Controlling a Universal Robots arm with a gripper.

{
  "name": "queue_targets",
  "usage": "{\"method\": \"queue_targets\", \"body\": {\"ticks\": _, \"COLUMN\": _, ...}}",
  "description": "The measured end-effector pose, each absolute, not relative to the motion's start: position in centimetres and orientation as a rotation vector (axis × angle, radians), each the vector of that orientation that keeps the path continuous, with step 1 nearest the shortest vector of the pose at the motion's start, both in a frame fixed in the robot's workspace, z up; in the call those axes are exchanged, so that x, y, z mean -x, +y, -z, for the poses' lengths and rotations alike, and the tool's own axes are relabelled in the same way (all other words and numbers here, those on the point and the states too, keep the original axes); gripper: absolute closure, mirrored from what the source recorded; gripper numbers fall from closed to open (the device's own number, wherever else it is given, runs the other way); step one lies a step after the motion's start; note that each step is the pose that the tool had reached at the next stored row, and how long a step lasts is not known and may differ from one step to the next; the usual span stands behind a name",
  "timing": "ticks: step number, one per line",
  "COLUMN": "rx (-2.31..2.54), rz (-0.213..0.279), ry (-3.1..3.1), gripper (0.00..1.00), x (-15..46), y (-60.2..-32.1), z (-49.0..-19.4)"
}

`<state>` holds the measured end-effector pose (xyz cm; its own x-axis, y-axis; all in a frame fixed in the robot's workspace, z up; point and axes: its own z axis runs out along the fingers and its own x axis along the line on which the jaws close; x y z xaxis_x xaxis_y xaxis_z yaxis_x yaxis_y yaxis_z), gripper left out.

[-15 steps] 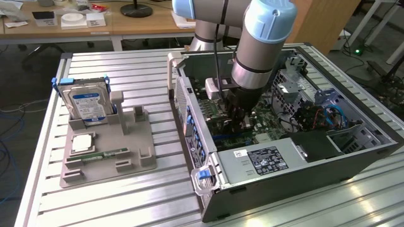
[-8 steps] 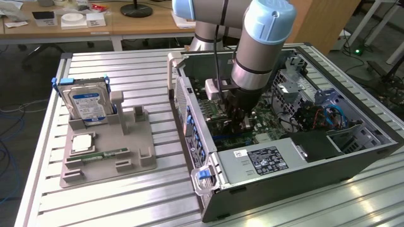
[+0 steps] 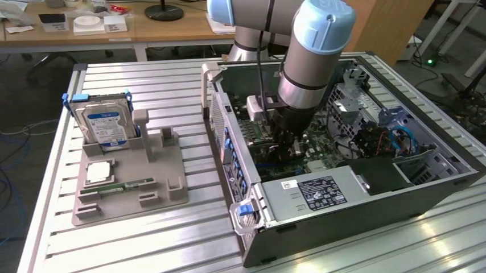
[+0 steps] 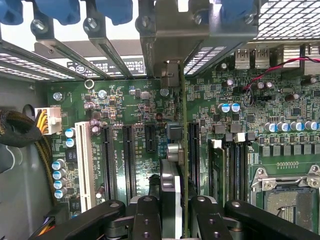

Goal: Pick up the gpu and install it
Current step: 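Insert the gpu into the slot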

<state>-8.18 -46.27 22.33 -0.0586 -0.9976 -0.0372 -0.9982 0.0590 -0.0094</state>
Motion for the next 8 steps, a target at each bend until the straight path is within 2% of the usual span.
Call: {"method": "queue_targets", "body": {"ticks": 8, "rx": 2.132, "rz": -0.029, "ry": 2.261, "gripper": 0.72, "x": 8.19, "y": -46.24, "z": -22.33}}
